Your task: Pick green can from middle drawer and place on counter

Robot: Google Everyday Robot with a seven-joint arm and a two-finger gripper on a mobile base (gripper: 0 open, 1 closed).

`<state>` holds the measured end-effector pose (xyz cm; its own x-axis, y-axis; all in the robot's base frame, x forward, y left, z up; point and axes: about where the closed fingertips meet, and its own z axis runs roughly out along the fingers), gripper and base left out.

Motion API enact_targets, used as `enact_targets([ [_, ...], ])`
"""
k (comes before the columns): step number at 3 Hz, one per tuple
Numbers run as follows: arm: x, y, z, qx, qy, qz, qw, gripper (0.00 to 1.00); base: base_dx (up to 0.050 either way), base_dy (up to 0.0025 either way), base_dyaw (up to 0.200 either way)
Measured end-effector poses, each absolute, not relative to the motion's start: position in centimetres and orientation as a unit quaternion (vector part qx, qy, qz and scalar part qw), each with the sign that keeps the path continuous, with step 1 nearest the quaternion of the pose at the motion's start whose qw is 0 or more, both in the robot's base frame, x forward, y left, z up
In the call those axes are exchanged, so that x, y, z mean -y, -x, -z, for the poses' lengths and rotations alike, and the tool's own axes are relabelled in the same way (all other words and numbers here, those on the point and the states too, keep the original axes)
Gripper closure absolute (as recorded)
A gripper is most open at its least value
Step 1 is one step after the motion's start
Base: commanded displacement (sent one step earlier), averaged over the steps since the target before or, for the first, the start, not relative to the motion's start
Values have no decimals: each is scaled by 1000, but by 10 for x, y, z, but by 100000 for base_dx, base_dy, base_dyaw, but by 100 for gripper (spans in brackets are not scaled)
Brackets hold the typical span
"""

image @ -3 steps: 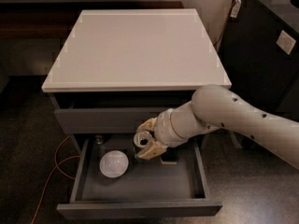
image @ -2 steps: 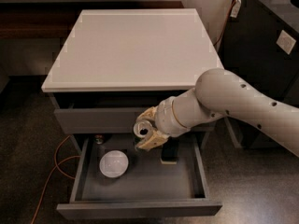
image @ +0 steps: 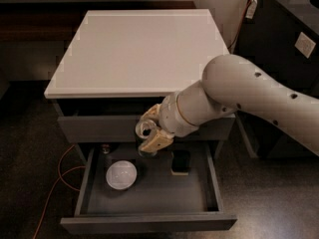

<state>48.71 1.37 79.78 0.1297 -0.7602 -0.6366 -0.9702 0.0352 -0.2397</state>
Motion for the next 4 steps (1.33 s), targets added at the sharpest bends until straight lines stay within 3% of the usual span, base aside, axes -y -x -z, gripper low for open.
enact_targets([
  [2,-25,-491,-868,-659,667,-145,316,100,0,0,0],
  [4,-14,-531,-954,-652,643,-144,375,100,0,0,0],
])
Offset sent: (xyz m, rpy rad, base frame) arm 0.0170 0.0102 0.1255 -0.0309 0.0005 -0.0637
